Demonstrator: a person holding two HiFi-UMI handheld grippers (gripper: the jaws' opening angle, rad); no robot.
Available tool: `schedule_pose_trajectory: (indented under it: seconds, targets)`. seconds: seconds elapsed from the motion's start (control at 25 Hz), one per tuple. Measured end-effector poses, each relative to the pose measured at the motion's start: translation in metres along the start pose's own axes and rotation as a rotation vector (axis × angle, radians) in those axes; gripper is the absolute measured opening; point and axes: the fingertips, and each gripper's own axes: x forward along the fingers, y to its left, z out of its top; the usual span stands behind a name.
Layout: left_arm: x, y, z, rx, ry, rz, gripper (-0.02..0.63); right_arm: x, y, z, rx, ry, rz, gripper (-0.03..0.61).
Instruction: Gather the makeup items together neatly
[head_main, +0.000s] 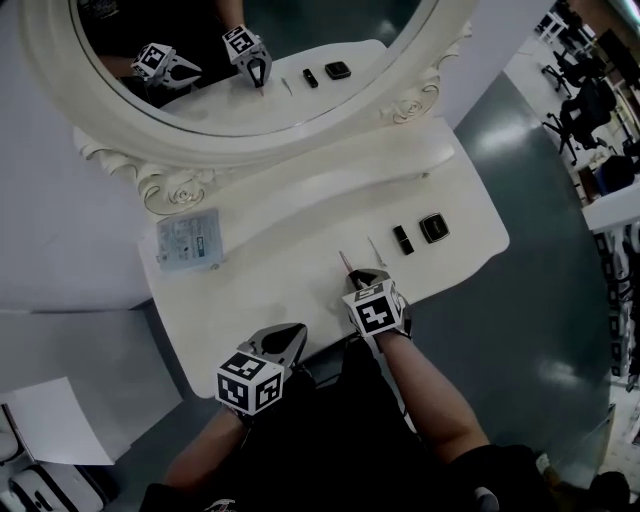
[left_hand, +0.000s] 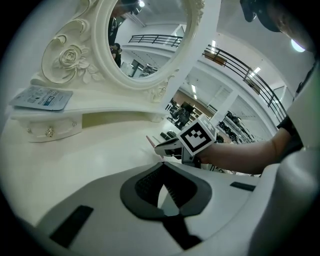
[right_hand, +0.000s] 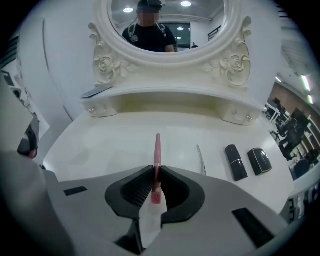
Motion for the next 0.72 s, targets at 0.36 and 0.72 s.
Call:
schedule_pose_trajectory:
  seconds: [0.36,0.72]
  targets:
    - [-0.008,0.01,-0.011,-0.005,0.021,-0.018,0.009,0.018,-0.009,0.007,0.036,0.052,-0.05,0.071]
    - [-0.013,0.02,-0.01,-0.026,0.01,-0.025,0.009,0.021,-0.009,0.008,0.029,0.095,-0.078,0.071]
